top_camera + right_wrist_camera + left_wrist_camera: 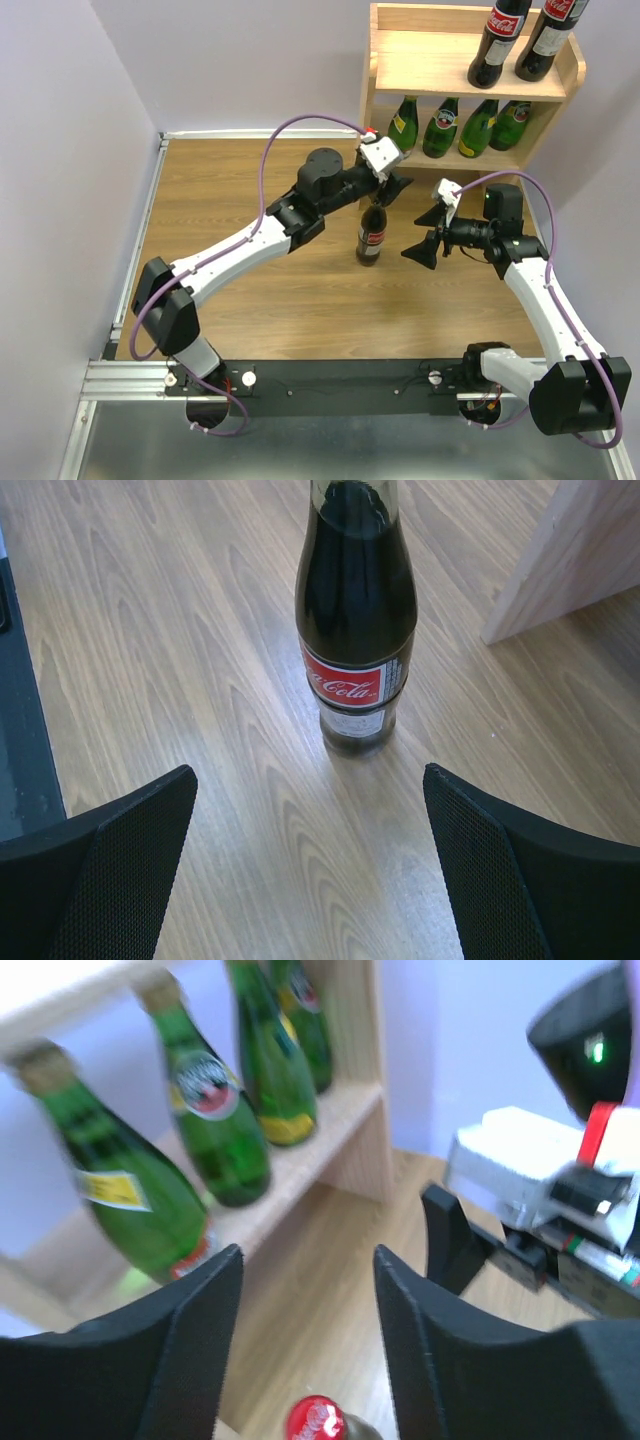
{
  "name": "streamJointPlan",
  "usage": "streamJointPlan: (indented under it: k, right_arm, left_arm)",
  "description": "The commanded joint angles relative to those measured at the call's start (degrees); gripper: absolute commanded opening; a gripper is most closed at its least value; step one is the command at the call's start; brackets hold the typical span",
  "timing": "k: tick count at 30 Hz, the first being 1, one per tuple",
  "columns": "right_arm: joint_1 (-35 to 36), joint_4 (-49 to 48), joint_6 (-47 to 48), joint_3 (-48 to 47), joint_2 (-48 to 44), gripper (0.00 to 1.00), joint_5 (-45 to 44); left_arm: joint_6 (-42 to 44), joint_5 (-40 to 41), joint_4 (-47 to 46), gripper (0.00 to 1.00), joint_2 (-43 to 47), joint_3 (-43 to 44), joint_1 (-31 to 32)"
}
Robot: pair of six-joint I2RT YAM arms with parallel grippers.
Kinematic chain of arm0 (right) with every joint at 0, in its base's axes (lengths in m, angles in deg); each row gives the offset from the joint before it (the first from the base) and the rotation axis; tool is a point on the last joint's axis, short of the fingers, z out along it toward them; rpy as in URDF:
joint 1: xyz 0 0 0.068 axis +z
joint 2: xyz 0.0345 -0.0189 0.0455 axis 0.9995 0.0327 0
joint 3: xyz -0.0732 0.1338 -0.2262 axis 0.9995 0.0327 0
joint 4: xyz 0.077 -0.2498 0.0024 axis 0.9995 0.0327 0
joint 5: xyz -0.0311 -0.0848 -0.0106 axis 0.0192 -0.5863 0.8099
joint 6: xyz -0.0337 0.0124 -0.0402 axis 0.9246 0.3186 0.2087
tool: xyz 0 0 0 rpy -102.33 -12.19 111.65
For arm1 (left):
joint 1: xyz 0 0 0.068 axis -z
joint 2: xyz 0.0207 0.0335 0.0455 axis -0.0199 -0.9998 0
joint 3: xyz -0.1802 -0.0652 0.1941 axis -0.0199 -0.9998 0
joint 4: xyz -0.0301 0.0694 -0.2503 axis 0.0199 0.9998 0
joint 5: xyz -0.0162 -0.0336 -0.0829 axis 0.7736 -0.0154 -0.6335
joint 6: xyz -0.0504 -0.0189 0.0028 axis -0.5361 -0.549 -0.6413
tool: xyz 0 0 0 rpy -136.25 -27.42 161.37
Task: Place and organize the beverage onto the shelf
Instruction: Move the drink to the center of the board, then pick up the drink from the center of the board.
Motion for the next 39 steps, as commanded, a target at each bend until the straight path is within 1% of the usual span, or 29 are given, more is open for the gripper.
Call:
streamJointPlan:
  k: [1, 2, 3, 5, 6, 7, 8, 9, 10, 11, 12, 13, 14, 15, 16, 17, 18, 22, 24, 26, 29, 30, 31, 32, 34, 35, 37, 38, 39]
  right_arm:
    - [0.2, -0.6, 1.1, 1.1, 0.0, 1.00, 0.5]
    - [0.3, -0.6, 1.2, 1.2, 0.0, 1.00, 1.4]
    - [0.2, -0.6, 1.5, 1.3, 0.2, 1.00, 2.3]
    - [0.3, -0.7, 1.8, 1.3, 1.0, 1.00, 4.8]
    - [0.3, -0.7, 1.3, 0.9, 1.5, 1.00, 5.2]
    - [0.2, -0.7, -0.3, 0.0, 2.2, 1.00, 5.5]
    - [0.3, -0.7, -1.0, -1.7, 3.8, 1.00, 6.2]
    - [0.3, -0.7, -1.6, -3.0, 4.6, 1.00, 6.0]
    - [1.0, -0.8, -3.3, -4.0, 5.6, 1.00, 5.2]
    - [1.7, -0.7, -4.2, -5.2, 6.4, 1.00, 2.9]
    - [2.8, -0.9, -5.2, -7.9, 7.9, 1.00, 1.1]
    - [5.1, -1.0, -5.9, -9.0, 8.6, 1.00, -0.8]
    - [6.5, -1.3, -7.3, -10.3, 8.9, 1.00, -4.9]
    - [7.7, -2.7, -7.9, -11.9, 9.5, 1.00, -6.8]
    - [9.8, -3.5, -8.8, -12.6, 9.7, 1.00, -8.5]
    - [10.9, -4.6, -10.8, -13.0, 9.9, 1.00, -12.3]
    - [11.8, -6.1, -11.5, -13.5, 10.1, 1.00, -13.9]
    - [15.9, -11.1, -15.4, -14.9, 10.9, 1.00, -22.2]
    - [16.9, -13.8, -17.3, -14.6, 11.2, 1.00, -24.8]
    - [18.0, -15.0, -18.7, -14.3, 12.2, 1.00, -24.9]
    - [20.0, -17.0, -19.6, -14.3, 13.4, 0.99, -26.5]
    - [20.2, -18.1, -20.2, -14.4, 14.2, 0.99, -27.5]
    - [20.4, -18.5, -20.6, -14.5, 14.6, 0.98, -27.9]
    - [20.5, -18.8, -21.6, -14.6, 15.0, 0.93, -28.5]
    - [20.5, -19.3, -21.9, -14.9, 15.7, 0.88, -29.0]
    - [20.6, -19.4, -22.4, -14.9, 15.6, 0.80, -28.9]
    - [20.6, -19.5, -22.4, -14.7, 15.7, 0.68, -28.1]
    - [20.6, -19.5, -22.6, -14.7, 15.6, 0.53, -27.9]
    - [20.7, -19.6, -22.6, -14.7, 15.5, 0.42, -27.8]
  left_arm:
    - [1.2, 7.1, -5.7, 0.66, 6.4, -2.8, -0.8]
    - [1.0, 8.7, -7.9, 0.69, 8.8, -3.9, -1.1]
    - [0.9, 10.0, -9.3, 0.73, 10.3, -7.2, -1.5]
    - [-0.9, 11.8, -13.7, 0.78, 15.4, -11.3, -3.4]
    - [-1.8, 11.8, -15.2, 0.80, 17.2, -16.4, -4.1]
    - [-2.6, 11.2, -16.5, 0.82, 19.0, -19.0, -5.1]
    - [-3.9, 10.7, -18.6, 0.83, 22.6, -21.7, -5.8]
    - [-4.2, 9.9, -19.6, 0.84, 24.2, -27.3, -7.2]
    - [-4.2, 8.0, -20.7, 0.84, 25.8, -30.4, -7.5]
    - [-4.1, 7.5, -23.8, 0.85, 29.0, -33.5, -7.8]
    - [-4.0, 7.1, -26.1, 0.87, 30.3, -40.1, -7.6]
    - [-4.0, 6.8, -29.0, 0.88, 31.7, -43.4, -7.4]
    - [-3.4, 6.3, -36.3, 0.88, 33.6, -46.7, -6.9]
    - [-3.5, 5.6, -40.0, 0.88, 34.5, -52.5, -6.7]
    - [-4.7, 6.7, -43.6, 0.89, 35.1, -55.1, -6.7]
    - [-5.2, 7.9, -49.4, 0.90, 35.7, -57.6, -6.8]
    - [-6.6, 8.7, -51.5, 0.91, 35.7, -61.4, -6.8]
    - [-7.1, 10.4, -59.2, 0.92, 33.7, -67.1, -6.8]
    - [-6.2, 10.1, -65.8, 0.92, 30.8, -69.7, -6.8]
    - [-5.7, 8.5, -72.2, 0.92, 26.7, -70.6, -6.7]
    - [-5.7, 6.3, -77.5, 0.92, 20.4, -70.3, -6.5]
    - [-4.2, 5.9, -78.7, 0.92, 18.7, -69.7, -6.2]
    - [-3.8, 5.4, -80.0, 0.92, 17.2, -69.5, -6.0]
    - [-3.2, 5.5, -83.2, 0.92, 14.4, -69.4, -5.5]
    - [-1.4, 6.0, -86.6, 0.92, 12.1, -69.4, -4.7]
    - [-1.1, 6.1, -89.1, 0.92, 10.2, -69.3, -4.5]
    - [-0.2, 6.5, -90.0, 0.92, 8.7, -68.4, -4.1]
    - [-0.1, 6.4, -89.3, 0.92, 7.4, -67.8, -3.8]
    - [0.3, 6.4, -89.0, 0.92, 6.8, -66.6, -3.7]
